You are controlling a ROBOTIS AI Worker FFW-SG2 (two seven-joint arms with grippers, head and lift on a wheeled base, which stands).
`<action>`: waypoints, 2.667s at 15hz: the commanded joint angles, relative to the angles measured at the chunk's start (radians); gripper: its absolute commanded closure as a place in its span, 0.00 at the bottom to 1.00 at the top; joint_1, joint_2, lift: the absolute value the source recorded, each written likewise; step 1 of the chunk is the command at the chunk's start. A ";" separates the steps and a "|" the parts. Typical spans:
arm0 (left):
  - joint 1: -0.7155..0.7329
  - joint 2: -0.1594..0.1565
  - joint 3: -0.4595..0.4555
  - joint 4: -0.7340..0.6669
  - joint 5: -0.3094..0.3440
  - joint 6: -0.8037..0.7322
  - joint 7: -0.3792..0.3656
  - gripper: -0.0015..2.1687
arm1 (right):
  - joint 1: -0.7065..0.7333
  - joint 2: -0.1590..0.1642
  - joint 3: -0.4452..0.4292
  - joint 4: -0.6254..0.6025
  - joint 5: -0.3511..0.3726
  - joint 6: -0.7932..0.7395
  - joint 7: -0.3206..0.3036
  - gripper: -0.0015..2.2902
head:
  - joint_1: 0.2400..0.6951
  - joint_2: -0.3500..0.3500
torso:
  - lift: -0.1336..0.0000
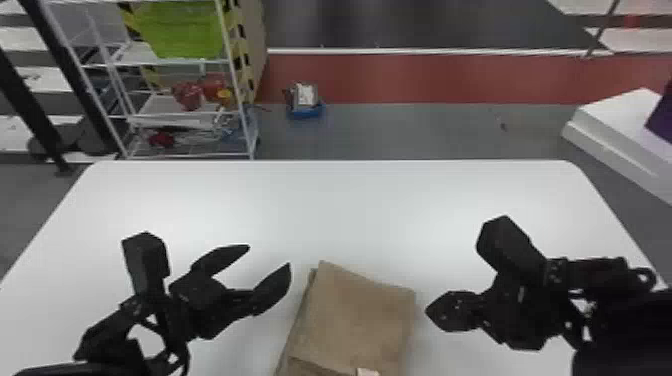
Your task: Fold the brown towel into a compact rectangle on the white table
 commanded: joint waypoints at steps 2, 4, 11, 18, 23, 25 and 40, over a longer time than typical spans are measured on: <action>0.000 -0.004 0.004 0.000 0.000 0.000 -0.003 0.03 | -0.042 0.011 0.052 0.065 0.037 -0.003 0.005 0.87 | 1.00 0.53 | 0.08; 0.001 -0.004 0.004 0.000 0.002 -0.003 -0.004 0.03 | -0.071 0.025 0.075 0.101 0.049 -0.006 0.005 0.87 | 1.00 0.55 | 0.08; 0.008 -0.004 0.016 0.000 0.008 -0.003 -0.007 0.03 | -0.151 0.069 0.096 0.176 0.051 -0.009 0.005 0.87 | 1.00 0.60 | 0.08; 0.021 -0.004 0.041 -0.003 0.015 -0.018 -0.010 0.03 | -0.180 0.091 0.093 0.206 0.084 -0.058 0.005 0.87 | 1.00 0.64 | 0.08; 0.037 -0.004 0.058 -0.034 0.091 -0.018 -0.012 0.03 | -0.066 0.062 -0.166 0.058 -0.034 -0.138 0.005 0.87 | 1.00 0.62 | 0.08; 0.052 -0.004 0.048 -0.057 0.110 -0.025 -0.006 0.03 | -0.037 0.069 -0.306 0.021 -0.213 -0.111 0.005 0.86 | 1.00 0.53 | 0.08; 0.253 -0.004 0.150 0.005 0.230 -0.626 0.267 0.04 | 0.418 0.218 -0.364 0.036 -0.709 -0.945 -0.890 0.04 | 1.00 0.58 | 0.08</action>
